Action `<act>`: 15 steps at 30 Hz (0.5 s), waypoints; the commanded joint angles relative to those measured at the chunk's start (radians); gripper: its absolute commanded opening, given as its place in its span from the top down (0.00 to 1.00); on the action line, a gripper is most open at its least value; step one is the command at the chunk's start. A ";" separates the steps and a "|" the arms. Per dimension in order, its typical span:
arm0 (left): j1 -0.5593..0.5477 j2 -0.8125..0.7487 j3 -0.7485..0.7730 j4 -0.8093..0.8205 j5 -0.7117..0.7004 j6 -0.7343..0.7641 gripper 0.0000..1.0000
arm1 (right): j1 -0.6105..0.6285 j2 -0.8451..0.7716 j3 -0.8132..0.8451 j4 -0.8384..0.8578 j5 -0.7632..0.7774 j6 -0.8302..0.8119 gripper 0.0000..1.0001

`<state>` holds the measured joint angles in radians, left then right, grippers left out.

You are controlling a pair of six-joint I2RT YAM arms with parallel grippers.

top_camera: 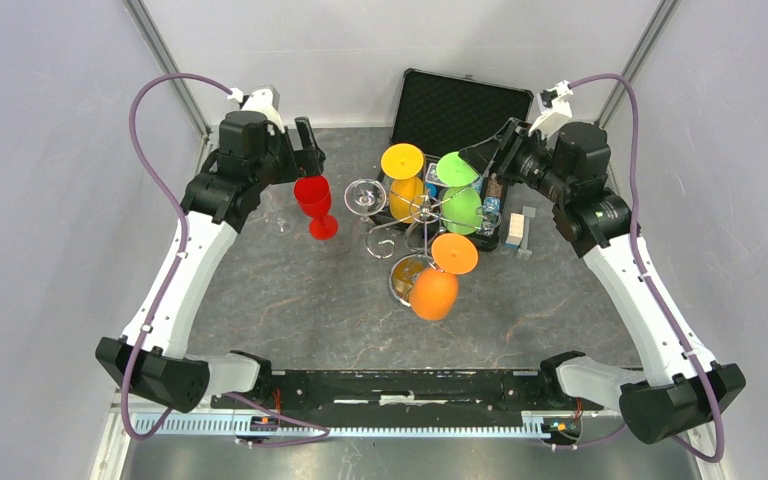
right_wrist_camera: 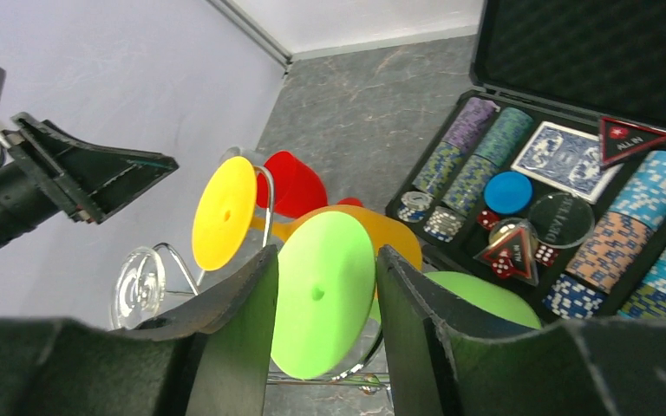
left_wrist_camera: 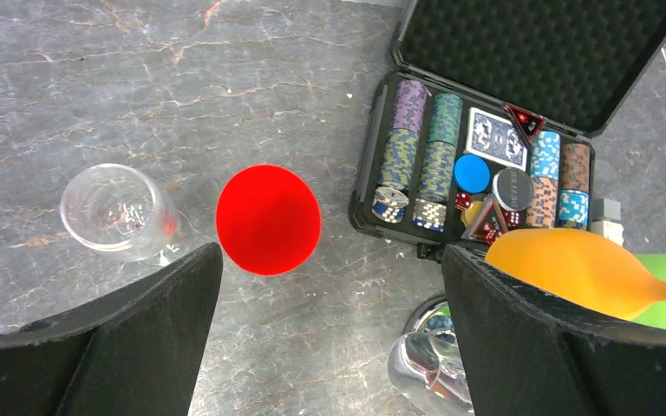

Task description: Take the wine glass off the wine glass rack

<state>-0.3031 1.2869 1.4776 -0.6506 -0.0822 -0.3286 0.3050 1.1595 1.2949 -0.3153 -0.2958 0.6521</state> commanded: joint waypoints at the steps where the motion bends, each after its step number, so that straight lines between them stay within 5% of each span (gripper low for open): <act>1: 0.008 -0.021 -0.011 0.055 -0.051 0.024 0.00 | -0.004 -0.008 0.015 0.090 -0.095 0.071 0.52; 15: 0.014 -0.027 -0.026 0.057 -0.075 0.030 0.00 | -0.004 0.006 0.024 0.010 -0.166 0.092 0.59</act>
<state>-0.2958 1.2869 1.4582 -0.6327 -0.1303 -0.3283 0.2996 1.1603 1.2949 -0.2733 -0.4030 0.7368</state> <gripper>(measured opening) 0.991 0.420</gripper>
